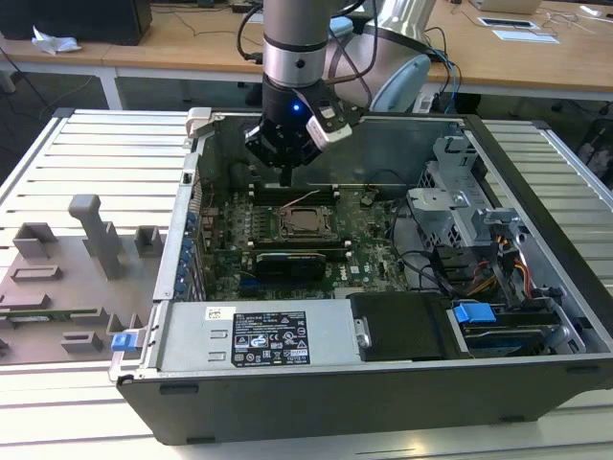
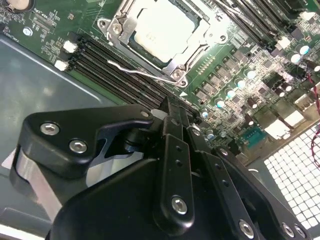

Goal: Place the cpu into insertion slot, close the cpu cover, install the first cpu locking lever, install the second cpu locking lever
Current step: 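Install the first cpu locking lever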

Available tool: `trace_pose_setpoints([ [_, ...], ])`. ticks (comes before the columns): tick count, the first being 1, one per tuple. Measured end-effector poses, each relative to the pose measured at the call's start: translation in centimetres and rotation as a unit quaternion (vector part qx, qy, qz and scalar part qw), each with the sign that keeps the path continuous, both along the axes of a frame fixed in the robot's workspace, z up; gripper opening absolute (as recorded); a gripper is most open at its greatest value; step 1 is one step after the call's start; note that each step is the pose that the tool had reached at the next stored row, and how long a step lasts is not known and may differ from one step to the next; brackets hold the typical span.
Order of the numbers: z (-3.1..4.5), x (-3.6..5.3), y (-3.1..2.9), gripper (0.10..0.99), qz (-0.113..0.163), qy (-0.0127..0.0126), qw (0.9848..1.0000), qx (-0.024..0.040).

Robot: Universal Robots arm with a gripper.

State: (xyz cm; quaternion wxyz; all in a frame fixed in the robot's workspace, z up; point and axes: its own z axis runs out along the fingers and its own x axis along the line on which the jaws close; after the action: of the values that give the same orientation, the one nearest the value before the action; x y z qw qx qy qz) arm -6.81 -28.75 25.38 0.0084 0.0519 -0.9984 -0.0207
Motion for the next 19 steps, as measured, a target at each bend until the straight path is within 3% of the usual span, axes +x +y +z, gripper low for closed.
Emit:
trace_pose_setpoints([
  [6,-0.38,0.00,0.00,0.106,-0.054,0.0000,0.9985,0.0012],
  [10,-0.75,0.00,0.00,0.106,-0.056,0.0005,0.9984,0.0103],
  [19,-1.96,0.00,0.00,0.106,-0.056,0.0009,0.9983,0.0136],
])
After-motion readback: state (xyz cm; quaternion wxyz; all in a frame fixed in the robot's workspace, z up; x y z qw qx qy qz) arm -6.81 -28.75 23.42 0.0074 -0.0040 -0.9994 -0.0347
